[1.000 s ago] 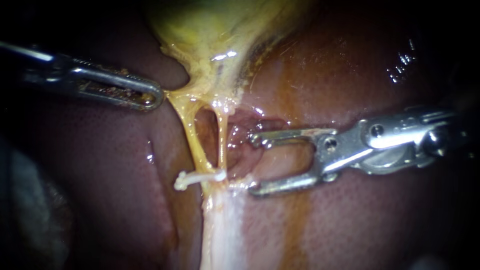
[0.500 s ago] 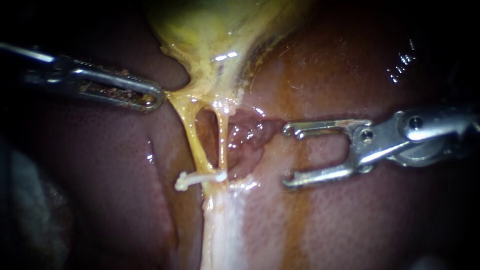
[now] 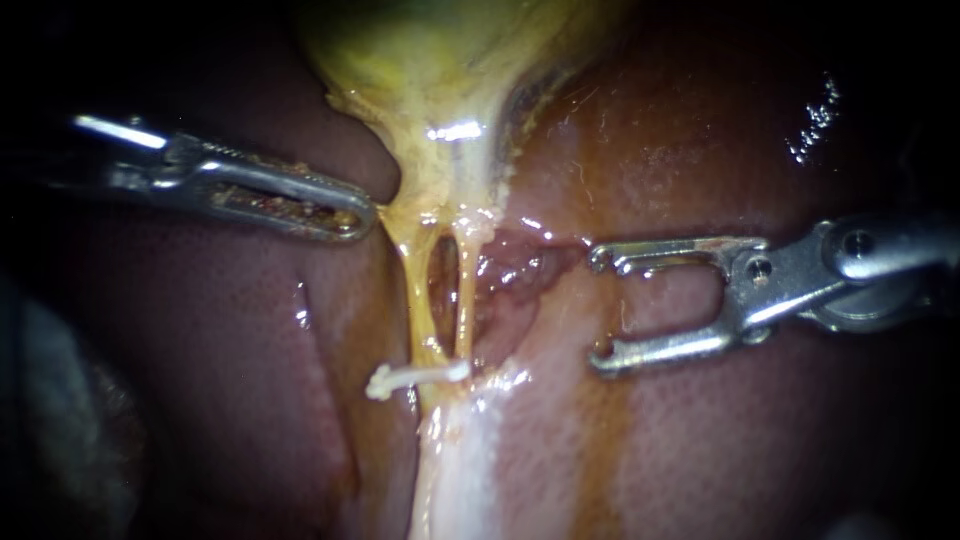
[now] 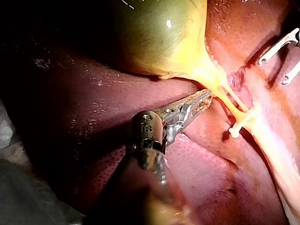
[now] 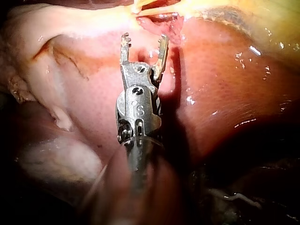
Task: Going back first clip left tube
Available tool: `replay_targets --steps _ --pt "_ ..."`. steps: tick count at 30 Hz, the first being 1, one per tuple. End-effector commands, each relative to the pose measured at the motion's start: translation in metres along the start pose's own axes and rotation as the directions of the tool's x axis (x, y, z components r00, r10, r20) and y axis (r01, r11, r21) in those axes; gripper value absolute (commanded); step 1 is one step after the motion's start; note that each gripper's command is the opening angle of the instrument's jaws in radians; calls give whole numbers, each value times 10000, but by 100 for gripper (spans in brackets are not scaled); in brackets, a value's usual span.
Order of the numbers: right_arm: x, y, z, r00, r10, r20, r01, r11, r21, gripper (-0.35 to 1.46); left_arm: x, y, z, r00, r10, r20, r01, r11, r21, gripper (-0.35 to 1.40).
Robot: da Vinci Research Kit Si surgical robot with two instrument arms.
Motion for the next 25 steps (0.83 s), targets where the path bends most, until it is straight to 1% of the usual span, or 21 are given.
replay_targets --steps 1,13,25 --pt "0 0 0 10000 1 1 -1 10000 0 50 0 0 3 10000 23 25 -23 10000 -30 -35" --pt "-1 1 -1 10000 0 0 0 10000 2 50 5 2 13 9999 86 79 -85 9999 -119 -35" --pt "-1 1 -1 10000 1 0 -1 10000 -1 50 4 1 10 9998 127 119 -125 9998 -185 -35"
